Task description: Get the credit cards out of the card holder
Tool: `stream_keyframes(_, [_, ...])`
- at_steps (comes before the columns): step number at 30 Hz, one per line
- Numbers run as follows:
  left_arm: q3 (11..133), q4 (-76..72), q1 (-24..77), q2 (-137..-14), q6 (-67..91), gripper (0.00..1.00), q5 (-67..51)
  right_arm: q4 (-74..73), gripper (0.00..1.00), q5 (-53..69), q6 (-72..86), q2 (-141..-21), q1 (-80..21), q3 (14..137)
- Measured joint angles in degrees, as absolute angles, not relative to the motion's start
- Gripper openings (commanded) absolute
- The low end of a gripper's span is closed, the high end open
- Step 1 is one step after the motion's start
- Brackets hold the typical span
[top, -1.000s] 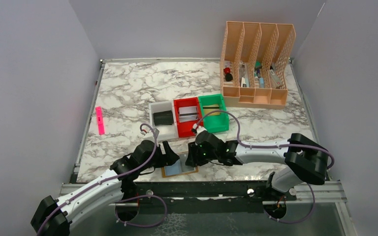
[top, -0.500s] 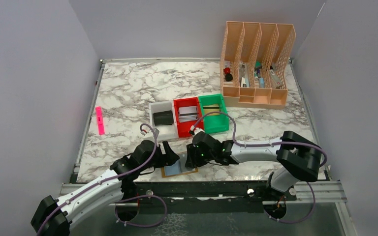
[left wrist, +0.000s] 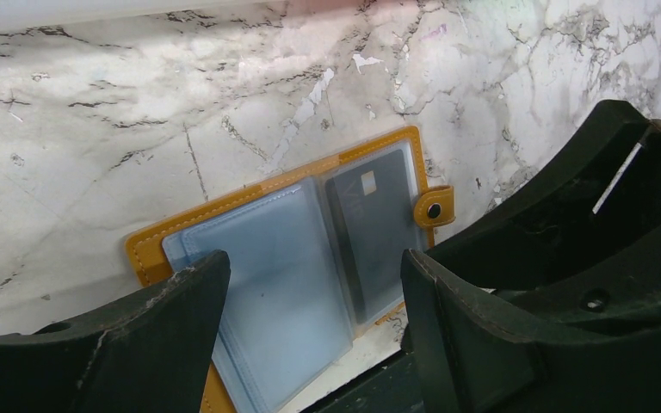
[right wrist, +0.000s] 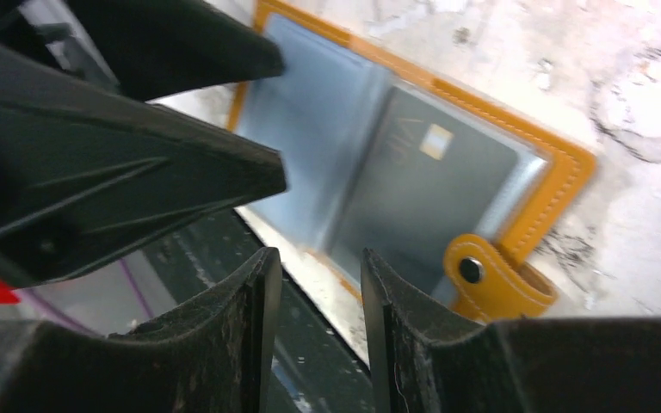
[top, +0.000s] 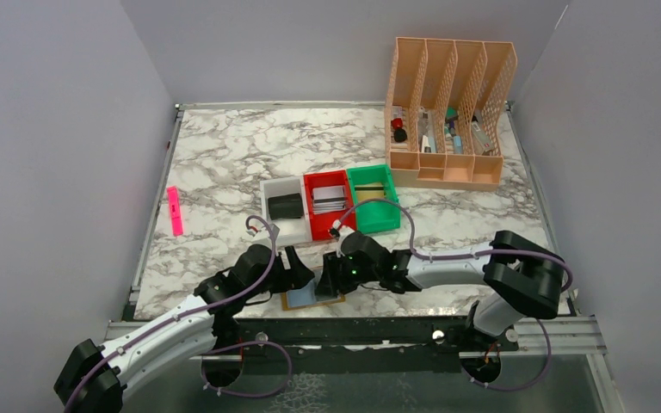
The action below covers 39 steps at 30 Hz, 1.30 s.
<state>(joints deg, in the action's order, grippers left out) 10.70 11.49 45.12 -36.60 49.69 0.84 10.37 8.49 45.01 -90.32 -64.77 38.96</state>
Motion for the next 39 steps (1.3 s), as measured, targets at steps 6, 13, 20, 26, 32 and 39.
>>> stream_keyframes(6, [10.7, 11.4, 45.1, -36.6, 49.7, 0.77, 0.8, 16.5, 0.45, 11.3, 46.9, -88.3, -64.8, 38.3])
stream_keyframes(13, [10.7, 11.5, 45.1, -36.5, 49.7, 0.77, 0.8, 8.7, 0.45, 4.1, 45.8, -85.4, -64.8, 40.0])
stream_keyframes(20, [10.7, 11.5, 45.1, -36.5, 49.7, 0.77, 0.8, 1.3, 0.45, 2.5, 43.4, -87.3, -64.8, 40.4])
stream_keyframes(26, [10.7, 11.5, 45.1, -36.5, 49.7, 0.77, 0.8, -0.3, 0.44, 2.4, 42.6, -88.9, -64.8, 40.9])
stream_keyframes(32, [10.7, 11.5, 45.1, -36.5, 49.7, 0.77, 0.8, -0.6, 0.44, 2.4, 42.4, -89.9, -64.8, 41.8])
stream_keyframes(39, [10.7, 11.0, 45.1, -37.1, 49.7, 0.77, 0.8, 0.0, 0.44, 2.9, 42.5, -91.8, -65.0, 43.3])
